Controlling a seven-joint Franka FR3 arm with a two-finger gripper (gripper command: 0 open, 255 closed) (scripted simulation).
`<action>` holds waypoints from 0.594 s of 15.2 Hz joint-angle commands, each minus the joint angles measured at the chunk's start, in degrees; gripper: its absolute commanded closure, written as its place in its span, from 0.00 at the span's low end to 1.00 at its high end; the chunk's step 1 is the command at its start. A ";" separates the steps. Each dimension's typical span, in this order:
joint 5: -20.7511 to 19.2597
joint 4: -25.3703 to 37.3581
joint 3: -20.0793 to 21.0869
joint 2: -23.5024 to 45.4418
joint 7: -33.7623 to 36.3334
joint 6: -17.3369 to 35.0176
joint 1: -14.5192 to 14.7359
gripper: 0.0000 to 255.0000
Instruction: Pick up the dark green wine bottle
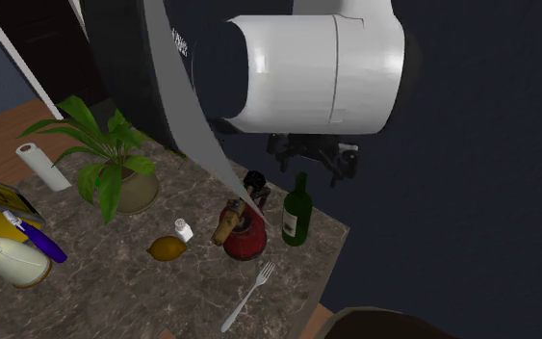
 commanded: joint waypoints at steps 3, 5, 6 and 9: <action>-0.61 3.79 0.16 8.48 2.08 4.58 -0.15 0.00; -0.95 6.26 0.17 12.89 3.18 6.46 -0.12 0.00; -1.13 7.60 0.14 15.11 3.71 7.29 -0.09 0.00; -1.60 12.08 -0.03 21.79 5.26 9.36 0.04 0.00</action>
